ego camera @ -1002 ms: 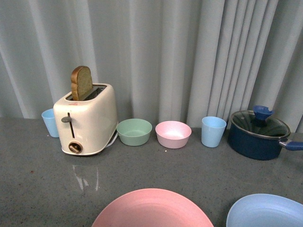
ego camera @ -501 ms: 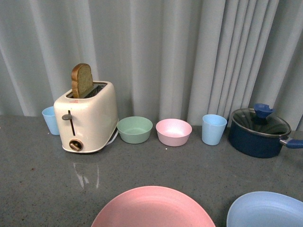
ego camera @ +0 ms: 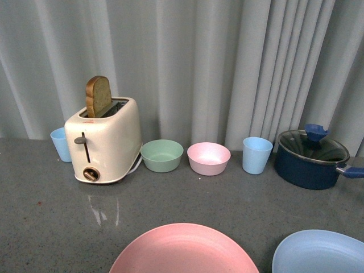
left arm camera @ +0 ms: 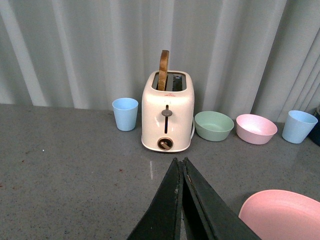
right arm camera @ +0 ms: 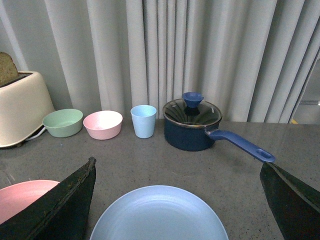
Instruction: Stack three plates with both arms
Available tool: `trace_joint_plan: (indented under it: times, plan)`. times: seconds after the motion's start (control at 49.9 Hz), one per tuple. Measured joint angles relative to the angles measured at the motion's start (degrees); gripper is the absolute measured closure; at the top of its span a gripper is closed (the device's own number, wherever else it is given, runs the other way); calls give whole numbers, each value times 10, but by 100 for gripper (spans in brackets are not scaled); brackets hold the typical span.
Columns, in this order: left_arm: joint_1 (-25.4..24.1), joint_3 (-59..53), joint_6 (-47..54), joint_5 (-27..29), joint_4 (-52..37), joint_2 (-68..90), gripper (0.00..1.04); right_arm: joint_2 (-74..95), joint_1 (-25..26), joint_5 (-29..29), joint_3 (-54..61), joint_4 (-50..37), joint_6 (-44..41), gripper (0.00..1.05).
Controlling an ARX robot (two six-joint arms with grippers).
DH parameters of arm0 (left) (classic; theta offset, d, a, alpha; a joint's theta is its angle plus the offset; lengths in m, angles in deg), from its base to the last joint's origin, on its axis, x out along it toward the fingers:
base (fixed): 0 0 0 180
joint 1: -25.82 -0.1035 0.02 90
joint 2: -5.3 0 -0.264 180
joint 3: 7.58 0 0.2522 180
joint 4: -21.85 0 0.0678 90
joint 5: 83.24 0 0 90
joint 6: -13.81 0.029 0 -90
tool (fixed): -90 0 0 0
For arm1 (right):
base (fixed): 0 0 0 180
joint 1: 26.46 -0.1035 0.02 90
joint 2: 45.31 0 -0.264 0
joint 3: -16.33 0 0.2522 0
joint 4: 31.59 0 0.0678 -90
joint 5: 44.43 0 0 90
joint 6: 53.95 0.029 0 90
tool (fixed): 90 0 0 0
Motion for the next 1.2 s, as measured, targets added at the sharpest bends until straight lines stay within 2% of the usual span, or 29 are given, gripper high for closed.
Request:
trace_joint_plan:
  times: [0.561, 0.682, 0.862, 0.882, 0.942, 1.163, 1.203]
  plan:
    - [0, 0, 0, 0, 106, -107, 101, 0, 0, 0, 0, 0, 0, 7]
    - [0, 0, 0, -1, 204, -191, 101, 0, 0, 0, 0, 0, 0, 7]
    - [0, 0, 0, 0, 207, -204, 101, 0, 0, 0, 0, 0, 0, 7]
    - [0, 0, 0, -1, 207, -204, 100, 0, 0, 0, 0, 0, 0, 7]
    - [0, 0, 0, -1, 208, -205, 84, 0, 0, 0, 0, 0, 0, 7]
    - [0, 0, 0, 0, 208, -205, 47, 3, -1, 4, -1, 4, 7, 7]
    - [0, 0, 0, -1, 208, -205, 39, 35, -4, 29, -29, 71, 50, 7]
